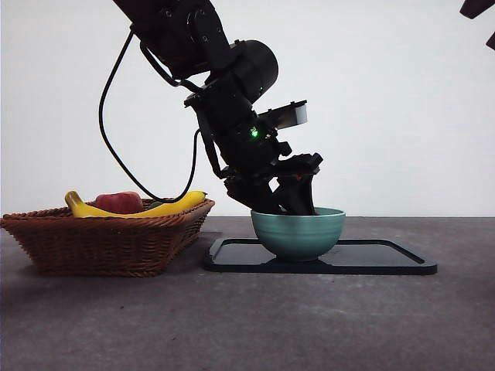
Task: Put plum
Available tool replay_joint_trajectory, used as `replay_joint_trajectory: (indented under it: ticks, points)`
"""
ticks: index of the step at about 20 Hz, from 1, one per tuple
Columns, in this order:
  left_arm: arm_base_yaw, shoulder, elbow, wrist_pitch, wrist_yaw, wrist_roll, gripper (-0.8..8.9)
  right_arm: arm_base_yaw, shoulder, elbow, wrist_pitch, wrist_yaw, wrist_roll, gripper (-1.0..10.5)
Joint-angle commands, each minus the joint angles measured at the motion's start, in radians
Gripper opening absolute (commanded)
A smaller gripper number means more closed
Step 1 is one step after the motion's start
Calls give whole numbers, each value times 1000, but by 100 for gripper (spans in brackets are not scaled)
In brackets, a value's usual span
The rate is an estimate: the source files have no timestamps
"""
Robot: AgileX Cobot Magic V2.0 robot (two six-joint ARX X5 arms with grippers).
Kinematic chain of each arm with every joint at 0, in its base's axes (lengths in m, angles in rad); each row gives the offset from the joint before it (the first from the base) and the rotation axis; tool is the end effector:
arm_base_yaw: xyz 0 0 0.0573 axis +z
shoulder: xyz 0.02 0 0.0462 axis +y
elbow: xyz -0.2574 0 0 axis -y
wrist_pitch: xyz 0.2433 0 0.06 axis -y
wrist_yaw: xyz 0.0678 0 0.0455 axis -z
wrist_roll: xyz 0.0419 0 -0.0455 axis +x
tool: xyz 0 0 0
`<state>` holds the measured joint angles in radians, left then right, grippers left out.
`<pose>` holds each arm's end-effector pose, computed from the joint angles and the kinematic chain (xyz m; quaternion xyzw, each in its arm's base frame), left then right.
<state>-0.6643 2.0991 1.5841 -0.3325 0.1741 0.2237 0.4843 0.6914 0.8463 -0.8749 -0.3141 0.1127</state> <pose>0.3602 -0.2913 0.1764 0.1921 0.3550 -0.4132 0.8163 0.1124 0.0737 0.2935 0.0187 0.3709 0.3434 0.8626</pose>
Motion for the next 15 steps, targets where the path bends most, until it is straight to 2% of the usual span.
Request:
replay_joint_trajectory:
  ticks: [1,8,15]
  points:
    - [-3,-27,29,8,-2,2,214,6,5,6,10,0,14,222]
    - [20,-248,29,-29,-2,-32,214,6,5,6,11,0,14,222]
    - [137,-550,29,-287,-2,-102,214,6,5,6,11,0,10,222]
